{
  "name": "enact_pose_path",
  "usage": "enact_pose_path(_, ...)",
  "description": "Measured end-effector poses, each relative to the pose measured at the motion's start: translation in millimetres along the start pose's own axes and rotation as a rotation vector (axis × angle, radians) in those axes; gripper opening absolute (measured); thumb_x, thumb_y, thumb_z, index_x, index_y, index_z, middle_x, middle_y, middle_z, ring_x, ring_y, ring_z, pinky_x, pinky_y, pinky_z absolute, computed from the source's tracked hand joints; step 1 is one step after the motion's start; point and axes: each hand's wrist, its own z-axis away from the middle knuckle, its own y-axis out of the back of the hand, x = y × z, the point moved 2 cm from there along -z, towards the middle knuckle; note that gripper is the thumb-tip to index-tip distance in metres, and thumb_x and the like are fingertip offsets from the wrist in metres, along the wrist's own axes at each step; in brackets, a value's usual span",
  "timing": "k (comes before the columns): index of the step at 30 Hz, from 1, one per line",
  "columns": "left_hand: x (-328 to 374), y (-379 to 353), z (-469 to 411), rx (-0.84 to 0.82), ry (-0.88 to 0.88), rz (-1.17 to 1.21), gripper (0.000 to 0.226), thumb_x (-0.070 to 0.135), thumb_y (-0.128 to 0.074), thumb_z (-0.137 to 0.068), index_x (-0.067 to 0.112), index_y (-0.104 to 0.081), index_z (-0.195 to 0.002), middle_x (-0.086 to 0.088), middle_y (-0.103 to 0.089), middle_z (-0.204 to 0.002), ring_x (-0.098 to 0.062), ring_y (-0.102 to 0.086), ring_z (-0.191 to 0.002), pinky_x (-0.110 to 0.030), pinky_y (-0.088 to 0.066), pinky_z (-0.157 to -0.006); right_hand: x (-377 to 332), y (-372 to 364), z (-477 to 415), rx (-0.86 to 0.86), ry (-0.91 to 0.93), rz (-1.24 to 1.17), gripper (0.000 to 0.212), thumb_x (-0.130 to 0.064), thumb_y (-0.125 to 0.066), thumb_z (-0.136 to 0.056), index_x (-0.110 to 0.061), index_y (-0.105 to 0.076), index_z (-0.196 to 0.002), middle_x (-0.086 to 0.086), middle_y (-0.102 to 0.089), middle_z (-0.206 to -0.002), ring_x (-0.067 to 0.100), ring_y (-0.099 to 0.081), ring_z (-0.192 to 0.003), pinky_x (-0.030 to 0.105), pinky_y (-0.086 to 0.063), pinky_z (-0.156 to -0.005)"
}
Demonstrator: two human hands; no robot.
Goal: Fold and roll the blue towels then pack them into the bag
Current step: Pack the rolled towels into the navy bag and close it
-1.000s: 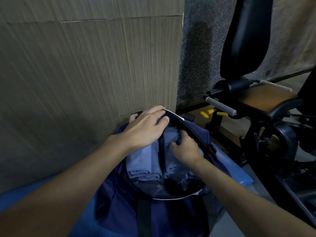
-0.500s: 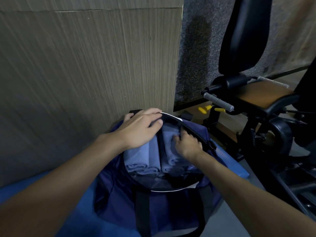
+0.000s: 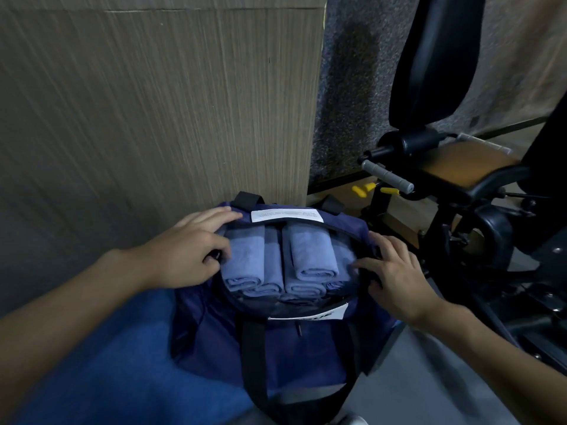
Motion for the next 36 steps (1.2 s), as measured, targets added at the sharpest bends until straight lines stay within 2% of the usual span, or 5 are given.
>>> enact_pose_path(9, -20, -8, 5, -0.022, 0.002, -0.102, 0.012, 0.041, -0.061, -0.093, 0.032, -0.058, -0.085, 0.015, -0.024, -0.156, -0.006, -0.010, -0.148, -0.026, -0.009, -0.112, 21, -7, -19, -0.225, 0.034, 0.100, 0.015, -0.038, -0.061, -0.090, -0.033, -0.059, -0.103, -0.004, -0.010, -0.162, 0.019, 0.000, -0.149, 0.038, -0.018, -0.115)
enact_pose_path(15, -32, -6, 16, 0.190, 0.022, 0.001, 0.027, 0.044, -0.035, -0.093, 0.029, -0.056, -0.084, 0.021, -0.055, -0.123, -0.002, -0.044, -0.127, -0.031, -0.029, -0.105, 41, 5, -28, -0.061, -0.036, -0.126, 0.016, -0.024, -0.063, -0.091, -0.031, -0.048, -0.089, -0.004, -0.039, -0.152, 0.017, -0.020, -0.147, 0.039, -0.023, -0.112)
enact_pose_path(20, -31, -15, 10, 0.290, 0.128, 0.109, 0.018, 0.014, -0.055, -0.095, 0.020, -0.055, -0.078, 0.005, -0.057, -0.125, -0.013, -0.052, -0.119, -0.038, -0.042, -0.100, 39, 5, -36, -0.091, -0.028, -0.167, 0.009, -0.025, -0.062, -0.093, -0.031, -0.058, -0.098, 0.000, -0.034, -0.155, 0.023, -0.020, -0.146, 0.047, -0.024, -0.114)
enact_pose_path(29, -33, -22, 14, 0.071, 0.138, 0.137, 0.047, 0.060, -0.035, -0.082, 0.025, -0.065, -0.084, 0.014, -0.041, -0.140, -0.004, -0.049, -0.119, -0.030, -0.040, -0.099, 28, -9, -50, -0.105, 0.064, -0.125, 0.016, -0.029, -0.058, -0.096, -0.024, -0.073, -0.100, -0.006, -0.041, -0.151, 0.020, -0.026, -0.144, 0.044, -0.030, -0.111)
enact_pose_path(36, -41, -16, 24, 0.234, 0.215, 0.336, 0.026, 0.045, -0.044, -0.093, 0.029, -0.056, -0.075, 0.010, -0.035, -0.132, -0.004, -0.034, -0.122, -0.032, -0.028, -0.105, 41, -9, -51, 0.013, -0.098, -0.282, 0.016, -0.012, -0.055, -0.094, -0.007, -0.070, -0.096, 0.007, -0.057, -0.126, 0.029, -0.047, -0.124, 0.044, -0.037, -0.103)
